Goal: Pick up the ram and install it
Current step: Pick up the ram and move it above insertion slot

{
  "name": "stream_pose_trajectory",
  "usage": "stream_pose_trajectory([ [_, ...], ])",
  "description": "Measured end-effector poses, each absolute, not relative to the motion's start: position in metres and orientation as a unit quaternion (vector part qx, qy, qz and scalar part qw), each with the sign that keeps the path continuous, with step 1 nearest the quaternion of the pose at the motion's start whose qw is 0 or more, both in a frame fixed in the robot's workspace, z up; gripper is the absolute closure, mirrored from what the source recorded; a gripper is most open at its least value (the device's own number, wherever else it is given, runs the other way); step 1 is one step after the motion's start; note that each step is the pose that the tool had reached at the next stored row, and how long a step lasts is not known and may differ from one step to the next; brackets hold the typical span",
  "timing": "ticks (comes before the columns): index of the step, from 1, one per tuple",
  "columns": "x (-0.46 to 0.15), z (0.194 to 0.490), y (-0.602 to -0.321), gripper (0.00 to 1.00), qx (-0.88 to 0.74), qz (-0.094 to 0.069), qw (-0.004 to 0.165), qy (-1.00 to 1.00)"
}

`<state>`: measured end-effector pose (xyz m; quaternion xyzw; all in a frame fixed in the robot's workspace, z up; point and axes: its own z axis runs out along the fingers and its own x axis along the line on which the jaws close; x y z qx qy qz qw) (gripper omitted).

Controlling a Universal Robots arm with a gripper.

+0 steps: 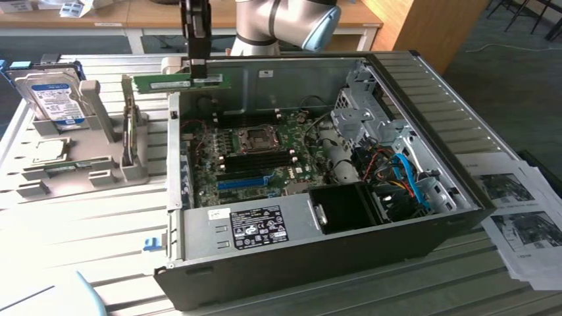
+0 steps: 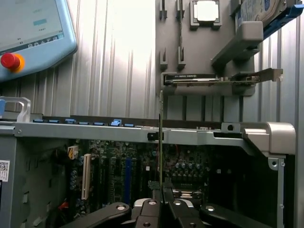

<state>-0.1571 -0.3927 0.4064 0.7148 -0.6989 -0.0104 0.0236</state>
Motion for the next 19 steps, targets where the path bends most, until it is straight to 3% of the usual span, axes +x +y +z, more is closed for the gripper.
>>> stream_pose_trajectory([
  [19,-0.111,0.406,-0.393,0.89,0.715,-0.010,0.024,-0.699],
])
